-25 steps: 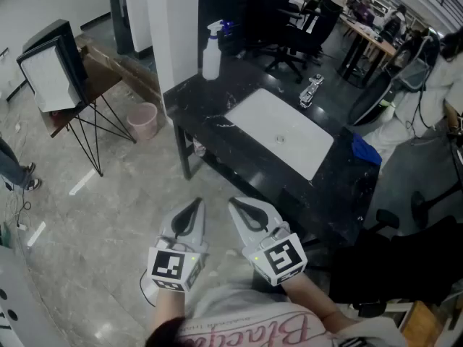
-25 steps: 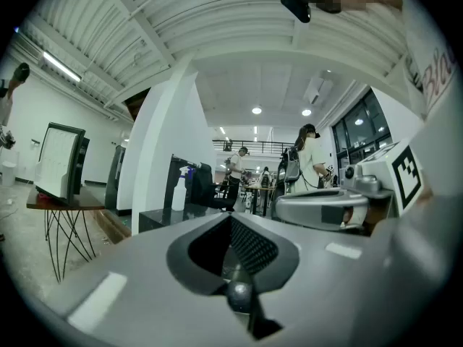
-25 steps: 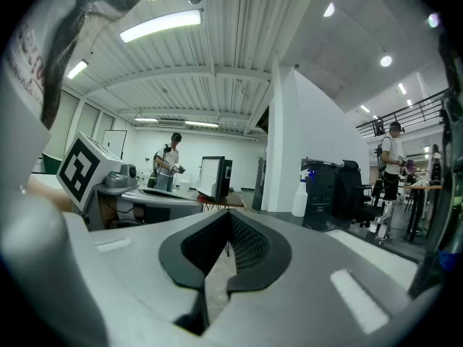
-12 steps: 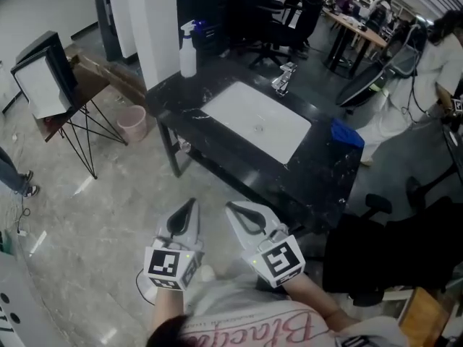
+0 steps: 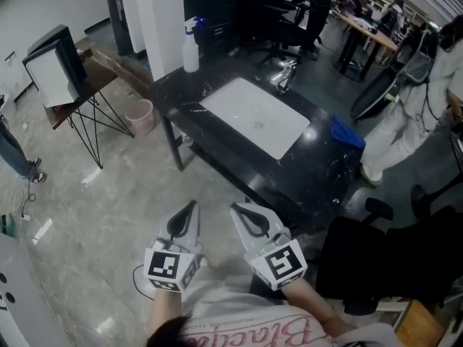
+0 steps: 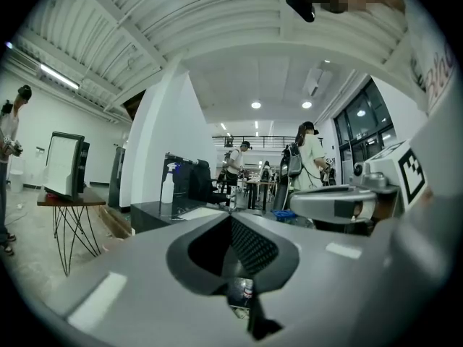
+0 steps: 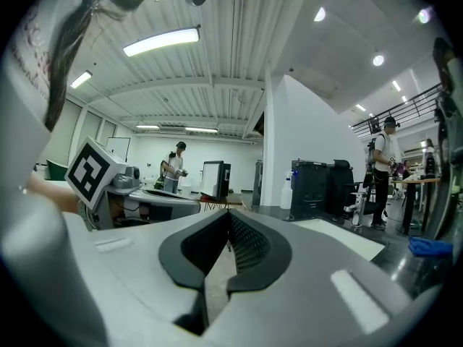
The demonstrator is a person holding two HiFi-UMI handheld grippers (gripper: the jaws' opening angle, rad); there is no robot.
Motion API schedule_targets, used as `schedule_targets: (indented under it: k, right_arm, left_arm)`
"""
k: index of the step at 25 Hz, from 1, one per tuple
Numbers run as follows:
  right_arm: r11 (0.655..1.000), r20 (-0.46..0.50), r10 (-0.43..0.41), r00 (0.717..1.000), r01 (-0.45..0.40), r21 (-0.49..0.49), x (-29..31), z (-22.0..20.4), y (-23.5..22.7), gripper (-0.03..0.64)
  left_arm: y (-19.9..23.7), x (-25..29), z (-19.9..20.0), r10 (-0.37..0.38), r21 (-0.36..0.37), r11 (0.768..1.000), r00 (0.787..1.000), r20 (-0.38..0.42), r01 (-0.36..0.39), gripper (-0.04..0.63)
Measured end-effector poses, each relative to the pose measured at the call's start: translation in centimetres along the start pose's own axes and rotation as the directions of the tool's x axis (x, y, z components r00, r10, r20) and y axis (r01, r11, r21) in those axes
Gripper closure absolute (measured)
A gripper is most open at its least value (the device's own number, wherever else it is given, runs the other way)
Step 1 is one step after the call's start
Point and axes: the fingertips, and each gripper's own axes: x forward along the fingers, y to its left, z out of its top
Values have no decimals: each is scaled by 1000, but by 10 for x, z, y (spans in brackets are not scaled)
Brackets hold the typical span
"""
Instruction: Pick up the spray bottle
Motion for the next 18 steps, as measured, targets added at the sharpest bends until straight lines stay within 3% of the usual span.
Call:
schedule_targets:
  k: [9,12,18]
  right_arm:
    - [999,-29,-24,999,25,32,22,-15,-19,615]
    - [999,-39,-29,999,31,37,47,-12,-27,615]
    - [999,-16,-52,999,52,11,112,10,-45,614]
  left_arm:
    - [20,20,-5,5,3,1000,1000,-6,-5,595]
    - [39,37,-3,-10,-7,1000,1000,-21,10,595]
    - [94,78,29,-36,16,999,999,38,36,595]
